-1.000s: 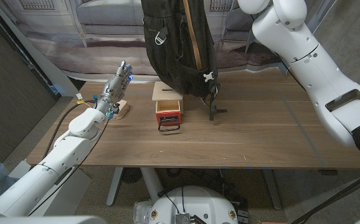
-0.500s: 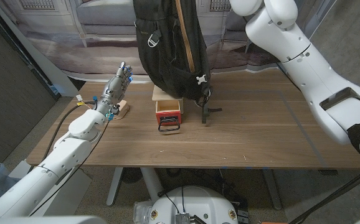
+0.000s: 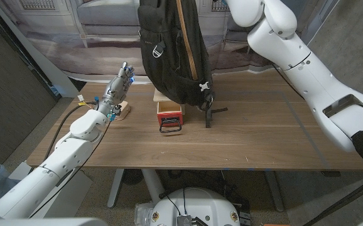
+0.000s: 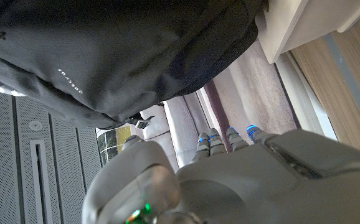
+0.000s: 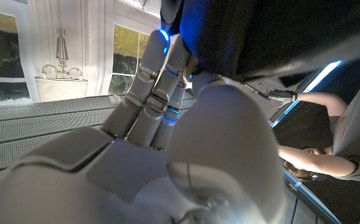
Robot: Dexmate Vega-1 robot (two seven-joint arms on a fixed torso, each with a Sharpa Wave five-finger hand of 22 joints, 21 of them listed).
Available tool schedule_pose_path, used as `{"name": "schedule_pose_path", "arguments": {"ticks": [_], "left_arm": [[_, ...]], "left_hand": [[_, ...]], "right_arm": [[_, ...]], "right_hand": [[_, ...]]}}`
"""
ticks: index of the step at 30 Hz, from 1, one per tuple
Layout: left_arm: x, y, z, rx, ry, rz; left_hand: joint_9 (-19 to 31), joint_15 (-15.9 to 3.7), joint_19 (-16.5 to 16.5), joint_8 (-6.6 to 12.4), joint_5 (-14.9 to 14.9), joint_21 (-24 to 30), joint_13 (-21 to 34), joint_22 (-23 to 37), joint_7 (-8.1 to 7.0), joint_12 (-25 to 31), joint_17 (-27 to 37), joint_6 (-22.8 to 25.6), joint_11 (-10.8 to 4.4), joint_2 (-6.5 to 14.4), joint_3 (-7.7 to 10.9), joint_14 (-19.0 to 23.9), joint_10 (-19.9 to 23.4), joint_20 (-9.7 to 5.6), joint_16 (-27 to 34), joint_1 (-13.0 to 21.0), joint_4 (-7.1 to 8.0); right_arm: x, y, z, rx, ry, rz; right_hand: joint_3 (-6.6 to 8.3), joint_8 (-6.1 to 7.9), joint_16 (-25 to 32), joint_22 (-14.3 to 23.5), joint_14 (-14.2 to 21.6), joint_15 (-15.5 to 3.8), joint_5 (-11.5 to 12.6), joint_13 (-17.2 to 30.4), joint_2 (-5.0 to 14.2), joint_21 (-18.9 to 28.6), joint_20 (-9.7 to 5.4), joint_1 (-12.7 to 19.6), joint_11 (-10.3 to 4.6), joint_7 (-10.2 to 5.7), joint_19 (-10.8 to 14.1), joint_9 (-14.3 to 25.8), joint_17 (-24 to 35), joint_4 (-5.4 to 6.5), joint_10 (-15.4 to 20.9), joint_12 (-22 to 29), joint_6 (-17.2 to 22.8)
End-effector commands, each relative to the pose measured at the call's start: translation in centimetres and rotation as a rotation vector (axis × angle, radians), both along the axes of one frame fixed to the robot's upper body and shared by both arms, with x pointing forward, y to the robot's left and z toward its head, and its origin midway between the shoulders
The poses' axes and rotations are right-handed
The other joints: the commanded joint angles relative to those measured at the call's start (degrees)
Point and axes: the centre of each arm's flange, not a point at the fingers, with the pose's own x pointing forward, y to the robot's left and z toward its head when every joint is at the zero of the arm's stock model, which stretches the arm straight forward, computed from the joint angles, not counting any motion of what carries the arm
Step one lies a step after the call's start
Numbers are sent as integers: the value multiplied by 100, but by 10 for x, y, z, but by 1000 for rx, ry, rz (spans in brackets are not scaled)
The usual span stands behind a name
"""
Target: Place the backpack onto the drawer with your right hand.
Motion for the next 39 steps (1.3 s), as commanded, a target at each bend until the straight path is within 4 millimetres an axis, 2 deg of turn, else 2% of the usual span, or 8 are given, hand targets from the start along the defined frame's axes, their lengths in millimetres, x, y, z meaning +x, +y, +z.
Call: {"name": "schedule_pose_path", "arguments": {"ticks": [1,10,22,33,39], "left_arm": [[11,-8,3,20,17,-20],[13,-9,7,26,12,-27],[14,-9,9,34,15,-23],[18,-11,10,36,17,-34],[18,-11,11,35,15,-35]], "left_hand": [[25,-6,-108,-15,-23,7,24,28,38,8,28,-1,6,41,-54,-46,-16,13,-10,4,-11],[25,-2,-110,-15,-24,8,24,28,36,10,28,0,17,44,-62,-57,-13,8,-12,7,-10],[25,7,-113,-17,-26,8,24,28,33,12,29,-4,19,49,-71,-65,-7,6,-13,10,-10],[25,4,-118,-15,-27,8,24,28,34,14,29,1,12,52,-83,-62,-2,10,-10,14,-9],[25,2,-118,-16,-27,9,24,28,31,14,29,-2,16,55,-89,-60,-2,10,-8,16,-9]], "right_arm": [[10,-14,-34,-29,61,-7],[13,-29,-61,-28,104,3],[34,-51,-92,25,185,11],[45,-49,-116,13,249,29],[46,-37,-128,-20,258,44]], "right_hand": [[271,-2,-5,-1,32,-45,52,24,464,62,-610,432,-597,-45,-38,22,8,-202,661,8,11],[298,3,-26,-45,31,-43,78,34,452,96,-610,421,-611,-56,-58,34,9,-205,687,-16,19],[329,9,-43,-92,24,-38,103,32,434,132,-611,395,-619,-47,-78,36,26,-204,709,-51,41],[365,10,-73,-142,-4,-29,129,18,418,164,-611,352,-612,-52,-106,45,35,-195,740,-89,40],[386,8,-84,-169,3,-29,144,-17,417,173,-612,324,-619,-62,-123,36,33,-191,767,-119,56]]}}
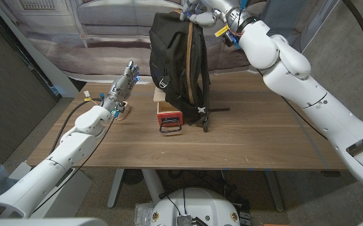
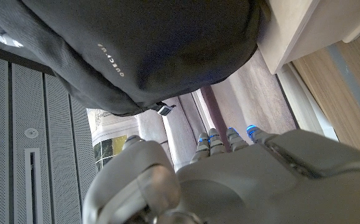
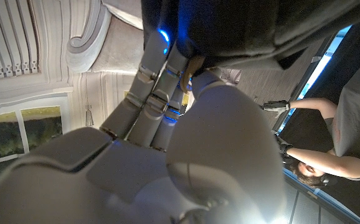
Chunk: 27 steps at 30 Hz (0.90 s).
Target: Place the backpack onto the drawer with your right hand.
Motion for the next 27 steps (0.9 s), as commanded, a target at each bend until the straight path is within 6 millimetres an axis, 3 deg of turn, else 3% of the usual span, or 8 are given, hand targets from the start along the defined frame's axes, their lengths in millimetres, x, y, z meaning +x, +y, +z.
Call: {"name": "schedule_pose_path", "arguments": {"ticks": [1,14,21,27], "left_arm": [[2,-1,2,1,-1,-6],[4,-1,5,8,-1,-10],[5,-1,2,1,2,-12],[6,-1,-3,-7,8,-12]], "left_hand": [[24,24,-118,-16,-27,9,24,28,33,15,29,0,19,55,-42,-39,-1,9,-8,16,-10],[25,24,-120,-16,-29,10,24,28,34,12,29,0,13,61,-53,-48,-8,8,-9,21,-10],[25,18,-127,-17,-29,8,24,28,29,12,29,-2,23,65,-62,-55,-8,17,-11,23,-9],[25,21,-131,-17,-30,8,24,28,28,10,29,-2,16,67,-68,-50,-13,22,-8,25,-8]], "right_arm": [[7,14,-29,-40,48,33],[24,38,-54,-44,79,89],[28,35,-47,-39,95,78],[29,33,-48,-39,99,66]], "right_hand": [[328,7,-15,-10,-11,-29,31,7,411,30,-644,325,-655,-32,-32,9,7,-256,725,-31,21],[370,3,-39,-54,-15,-27,60,20,396,61,-644,274,-650,-37,-47,2,9,-257,729,-57,28],[402,-13,-69,-85,-47,-20,88,2,369,73,-643,231,-657,-51,-75,-5,6,-260,731,-90,8],[459,-98,-241,-167,-195,2,230,-138,341,33,-645,-47,-726,-119,-206,-51,-135,-189,696,-210,-100]]}}
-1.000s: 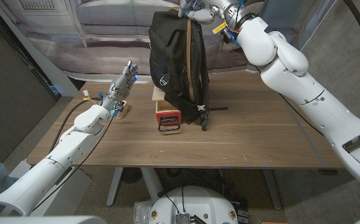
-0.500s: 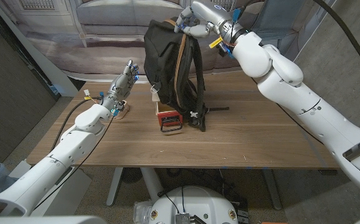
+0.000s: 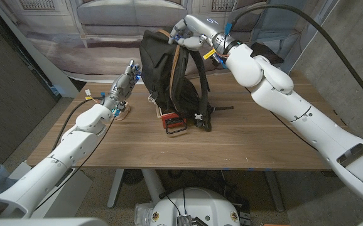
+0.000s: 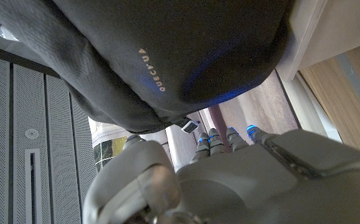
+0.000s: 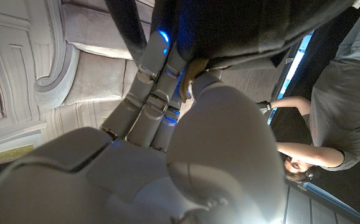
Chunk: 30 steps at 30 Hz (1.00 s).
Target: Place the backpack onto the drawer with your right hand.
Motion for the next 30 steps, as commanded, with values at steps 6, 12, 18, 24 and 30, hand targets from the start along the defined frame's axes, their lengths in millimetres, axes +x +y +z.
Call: {"name": "schedule_pose_path", "arguments": {"ticks": [6,12,18,24,30], "left_arm": [[0,0,-4,-10,2,3],[0,-2,-4,-6,5,-1],[1,-4,-4,-4,1,-8],[1,-4,-2,-2,-1,-7],[1,-4,-3,-5,1,-8]], "left_hand": [[25,0,-134,-18,-30,8,24,28,30,10,29,-6,14,46,-56,-34,-13,23,-9,5,10],[25,1,-136,-17,-31,8,24,28,28,11,29,-4,15,48,-60,-36,-11,28,-9,6,11],[25,3,-139,-17,-31,8,24,28,24,13,29,-4,15,49,-66,-34,-6,32,-7,9,11],[25,2,-140,-17,-31,8,24,28,28,11,29,-3,8,51,-70,-35,-13,34,-7,11,11],[25,-1,-142,-16,-31,9,24,28,25,13,29,-1,10,54,-76,-35,-7,38,-7,15,10]], "right_arm": [[6,-1,-6,2,22,-12],[2,-3,-7,-16,24,-20],[-4,-3,-8,-40,31,-42],[-8,-4,-6,-52,44,-55],[-11,-5,-4,-47,43,-54]], "right_hand": [[370,-159,-272,-108,-281,-19,239,-133,117,-68,-647,-481,-768,-75,-202,-93,-242,-172,534,-128,-134],[397,-306,-438,-147,-478,-31,283,-129,-58,-138,-624,-1123,-784,-128,-332,-59,-381,-113,120,-169,-446],[363,-550,-623,-205,-827,-30,53,-178,-357,-311,-603,-1975,-765,-177,-460,-7,-525,40,-535,-230,-998],[119,-813,-990,-290,-1467,81,-387,-395,-818,-807,-506,-3135,-593,-115,-460,15,-963,406,-1463,-220,-1840],[-75,-841,-1040,-320,-1936,321,-320,-593,-1134,-1235,-290,-3727,-506,-67,-330,-6,-1281,592,-1962,-205,-2382]]}}
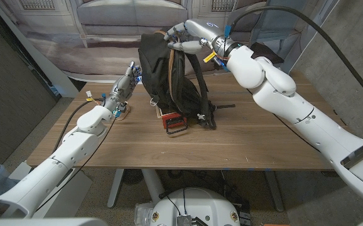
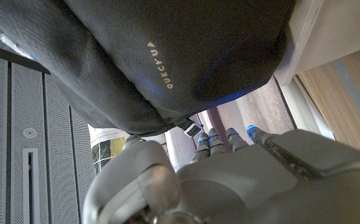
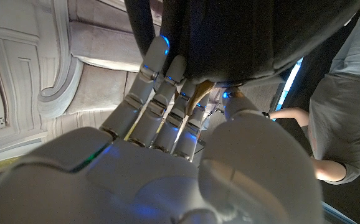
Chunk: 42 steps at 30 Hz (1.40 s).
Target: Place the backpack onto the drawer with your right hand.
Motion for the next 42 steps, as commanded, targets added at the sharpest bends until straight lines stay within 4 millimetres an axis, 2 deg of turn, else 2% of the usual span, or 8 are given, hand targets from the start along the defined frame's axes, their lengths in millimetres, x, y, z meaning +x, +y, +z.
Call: {"name": "schedule_pose_path", "arguments": {"ticks": [1,6,9,11,17,22,28,42], "left_arm": [[1,-1,1,1,-3,-6],[1,0,2,-1,-8,-4],[1,-1,2,2,-6,-5],[2,-1,2,2,-5,-9],[3,-1,2,5,1,-6],[2,-1,3,8,-2,-4],[6,-3,3,7,4,-10],[11,-9,8,15,1,-19]], "left_hand": [[25,-1,-111,-16,-31,9,24,28,21,12,29,-2,8,55,-39,-36,-12,8,-7,15,1],[25,-2,-109,-16,-31,11,25,28,20,11,29,0,21,57,-43,-35,-14,10,-6,18,0],[25,-5,-116,-16,-31,9,25,28,21,16,29,0,18,59,-46,-37,-1,20,-7,20,0],[25,-3,-114,-16,-32,10,25,28,19,15,29,0,10,59,-48,-36,-5,23,-6,21,0],[25,-6,-117,-14,-32,10,25,28,14,14,29,5,10,61,-54,-33,-6,33,-4,24,0],[25,-10,-120,-14,-32,9,25,28,15,14,29,5,12,63,-59,-35,-7,38,-5,27,0],[25,-13,-118,-14,-32,11,25,28,16,15,29,4,16,66,-63,-36,-5,45,-5,29,0],[25,-9,-125,-17,-33,10,25,28,5,10,29,-1,-3,71,-76,-45,-19,53,-7,36,1]], "right_arm": [[-9,-2,3,-9,4,-9],[-9,-2,3,-16,10,-1],[-9,0,3,-31,16,-1],[-9,1,3,-37,20,-4],[-8,0,7,-38,29,-19],[-12,-8,17,-18,42,-25],[-24,-23,31,18,37,-38],[-48,-50,54,79,18,-53]], "right_hand": [[-99,-23,-6,3,-234,-78,52,-94,-158,-233,-377,-351,62,33,73,1,-163,135,-241,15,-248],[-284,-44,-34,11,-597,135,109,-214,-295,-506,-126,-615,138,89,10,-24,-371,171,-605,-5,-610],[-575,-20,-65,17,-1279,481,193,-374,-352,-873,243,-800,203,90,-195,-78,-684,89,-1126,-32,-884],[-672,-19,-65,20,-1532,605,228,-437,-341,-1010,368,-832,233,77,-283,-103,-804,44,-1271,-25,-986],[-808,-39,-45,26,-1844,746,278,-549,-309,-1227,526,-876,325,116,-420,-152,-993,-15,-1525,-26,-1209],[-1055,-59,-5,34,-2090,887,311,-691,-295,-1507,760,-1155,427,202,-629,-217,-1201,35,-1744,-1,-1536],[-1227,-38,0,37,-2221,965,323,-764,-303,-1648,876,-1394,496,256,-712,-254,-1297,106,-1838,9,-1627],[-1380,1,17,41,-2302,1024,344,-831,-287,-1785,948,-1610,547,279,-803,-291,-1382,177,-1891,31,-1620]]}}
